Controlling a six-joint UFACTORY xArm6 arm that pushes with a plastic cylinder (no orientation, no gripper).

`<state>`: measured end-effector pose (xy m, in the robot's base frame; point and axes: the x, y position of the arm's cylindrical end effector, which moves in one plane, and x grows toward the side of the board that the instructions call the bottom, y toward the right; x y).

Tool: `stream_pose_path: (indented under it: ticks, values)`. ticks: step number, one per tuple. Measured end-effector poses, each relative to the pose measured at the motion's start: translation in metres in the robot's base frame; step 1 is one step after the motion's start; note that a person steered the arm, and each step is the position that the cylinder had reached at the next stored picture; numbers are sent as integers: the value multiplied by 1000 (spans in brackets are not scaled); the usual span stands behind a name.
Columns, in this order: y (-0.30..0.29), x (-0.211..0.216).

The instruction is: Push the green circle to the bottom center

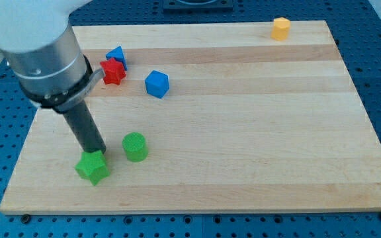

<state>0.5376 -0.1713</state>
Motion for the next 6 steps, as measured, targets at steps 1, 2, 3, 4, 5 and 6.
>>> stream_pose_path:
  ticks: [1,2,3,4,5,6]
  values:
    - [8,6]
    - [8,0]
    - [8,-11]
    - [35,-21]
    - [113,-21]
    - [155,11]
